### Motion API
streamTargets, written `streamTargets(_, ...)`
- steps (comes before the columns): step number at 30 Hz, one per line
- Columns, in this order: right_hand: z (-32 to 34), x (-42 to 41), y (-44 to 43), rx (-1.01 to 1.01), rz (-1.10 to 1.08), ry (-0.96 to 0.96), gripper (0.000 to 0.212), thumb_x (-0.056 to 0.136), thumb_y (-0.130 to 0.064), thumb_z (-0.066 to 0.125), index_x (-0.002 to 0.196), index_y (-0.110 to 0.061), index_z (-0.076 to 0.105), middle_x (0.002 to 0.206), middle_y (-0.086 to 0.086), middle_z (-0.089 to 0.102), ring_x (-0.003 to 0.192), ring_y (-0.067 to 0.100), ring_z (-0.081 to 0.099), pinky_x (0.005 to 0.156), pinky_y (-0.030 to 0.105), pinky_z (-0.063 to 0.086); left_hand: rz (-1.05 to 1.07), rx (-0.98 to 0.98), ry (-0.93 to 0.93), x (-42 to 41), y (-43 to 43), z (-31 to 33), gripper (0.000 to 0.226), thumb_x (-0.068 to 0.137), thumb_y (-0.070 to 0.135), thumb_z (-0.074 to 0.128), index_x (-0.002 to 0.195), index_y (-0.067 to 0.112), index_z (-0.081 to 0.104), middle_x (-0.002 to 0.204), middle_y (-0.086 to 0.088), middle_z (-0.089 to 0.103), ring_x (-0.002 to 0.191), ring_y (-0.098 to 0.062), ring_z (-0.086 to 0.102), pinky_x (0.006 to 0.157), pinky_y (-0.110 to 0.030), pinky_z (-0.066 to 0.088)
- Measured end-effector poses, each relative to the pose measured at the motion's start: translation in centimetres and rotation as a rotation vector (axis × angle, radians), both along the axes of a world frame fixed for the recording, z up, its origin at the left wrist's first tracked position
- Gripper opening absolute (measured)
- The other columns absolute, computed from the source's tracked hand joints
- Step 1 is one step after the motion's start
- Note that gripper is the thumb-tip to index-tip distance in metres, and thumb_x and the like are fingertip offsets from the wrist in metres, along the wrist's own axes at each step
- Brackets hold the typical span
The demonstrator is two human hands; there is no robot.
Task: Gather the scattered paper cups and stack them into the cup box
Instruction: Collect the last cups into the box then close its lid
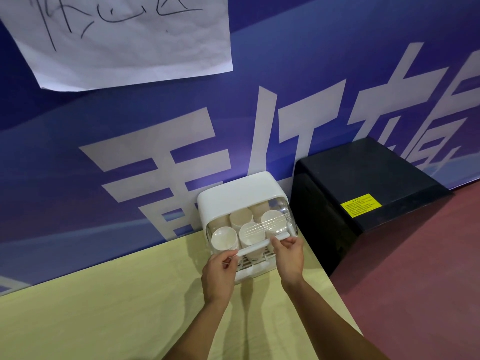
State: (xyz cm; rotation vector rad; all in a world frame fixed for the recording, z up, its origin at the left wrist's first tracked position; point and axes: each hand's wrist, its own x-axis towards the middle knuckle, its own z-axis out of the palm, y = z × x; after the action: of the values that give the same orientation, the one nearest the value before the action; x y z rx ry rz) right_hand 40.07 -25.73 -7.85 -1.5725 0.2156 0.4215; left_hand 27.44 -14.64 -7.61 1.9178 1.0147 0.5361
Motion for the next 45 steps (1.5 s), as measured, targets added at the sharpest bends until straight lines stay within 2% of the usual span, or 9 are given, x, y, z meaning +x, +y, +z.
streamTargets(4, -0.4, -0.1, -0.1, 0.094, -0.006, 0.042, 0.029, 0.088, -0.018, 0.073, 0.103, -0.016, 0.048, 0.101, 0.007, 0.067, 0.095, 0.023, 0.069, 0.084, 0.035, 0.054, -0.013, 0.015, 0.017, -0.2, 0.0, -0.2, 0.019, 0.088, 0.02, 0.067, 0.1, 0.032, 0.075, 0.089, 0.013, 0.069, 0.078, -0.001, 0.065, 0.073, -0.025, 0.055)
streamTargets(7, -0.8, 0.1, 0.1, 0.221, -0.019, 0.108, 0.038, 0.088, -0.01, 0.072, 0.113, -0.013, 0.044, 0.111, 0.016, 0.067, 0.098, 0.026, 0.071, 0.092, 0.04, 0.057, 0.0, 0.02, 0.018, 0.0, -0.3, -0.1, 0.02, 0.087, 0.019, 0.067, 0.099, 0.033, 0.075, 0.088, 0.013, 0.069, 0.077, 0.0, 0.064, 0.072, -0.022, 0.053)
streamTargets(10, -1.0, -0.3, 0.5, 0.315, -0.014, 0.199, 0.056, 0.088, -0.013, 0.075, 0.128, -0.01, 0.036, 0.109, 0.025, 0.068, 0.094, 0.03, 0.074, 0.089, 0.041, 0.06, 0.008, 0.018, 0.026, 0.0, -0.5, -0.1, 0.021, 0.088, 0.019, 0.066, 0.098, 0.034, 0.075, 0.087, 0.014, 0.069, 0.077, 0.0, 0.064, 0.069, -0.02, 0.05)
streamTargets(12, -1.1, -0.8, 0.7, 0.325, 0.011, 0.234, 0.061, 0.089, -0.02, 0.076, 0.132, -0.01, 0.034, 0.107, 0.027, 0.068, 0.09, 0.03, 0.075, 0.089, 0.044, 0.06, 0.004, 0.016, 0.028, -0.1, -0.4, -0.1, 0.021, 0.088, 0.019, 0.066, 0.099, 0.035, 0.074, 0.087, 0.014, 0.068, 0.076, 0.001, 0.064, 0.067, -0.017, 0.048)
streamTargets(16, -1.0, -1.4, 0.9, 0.352, 0.01, 0.27, 0.053, 0.093, -0.025, 0.071, 0.13, -0.008, 0.038, 0.101, 0.025, 0.071, 0.088, 0.029, 0.076, 0.088, 0.043, 0.06, -0.01, 0.024, 0.024, -0.1, -0.2, 0.0, 0.021, 0.088, 0.018, 0.067, 0.101, 0.032, 0.075, 0.09, 0.014, 0.068, 0.078, 0.001, 0.064, 0.07, -0.019, 0.052)
streamTargets(20, -0.9, -1.4, 0.8, 0.35, 0.023, 0.274, 0.039, 0.095, -0.027, 0.068, 0.119, -0.004, 0.047, 0.101, 0.024, 0.071, 0.09, 0.028, 0.075, 0.083, 0.038, 0.06, -0.004, 0.024, 0.003, -0.1, -0.3, -0.3, 0.021, 0.087, 0.016, 0.067, 0.1, 0.03, 0.075, 0.089, 0.012, 0.069, 0.078, 0.0, 0.065, 0.073, -0.026, 0.055)
streamTargets(26, -1.4, -1.5, 0.6, 0.356, 0.065, 0.272, 0.033, 0.096, -0.031, 0.066, 0.109, 0.0, 0.066, 0.099, 0.019, 0.075, 0.094, 0.027, 0.075, 0.091, 0.04, 0.058, 0.004, 0.026, 0.006, -0.1, -0.4, -0.3, 0.02, 0.088, 0.016, 0.067, 0.098, 0.03, 0.075, 0.086, 0.015, 0.07, 0.077, 0.0, 0.064, 0.072, -0.024, 0.054)
streamTargets(45, -1.9, -1.9, 0.9, 0.41, -0.016, 0.318, 0.022, 0.099, -0.019, 0.06, 0.112, -0.001, 0.063, 0.101, 0.02, 0.074, 0.093, 0.027, 0.075, 0.091, 0.039, 0.058, -0.02, 0.034, 0.008, -0.7, -0.5, -1.1, 0.023, 0.087, 0.015, 0.067, 0.1, 0.031, 0.075, 0.088, 0.015, 0.069, 0.077, -0.001, 0.064, 0.074, -0.028, 0.055)
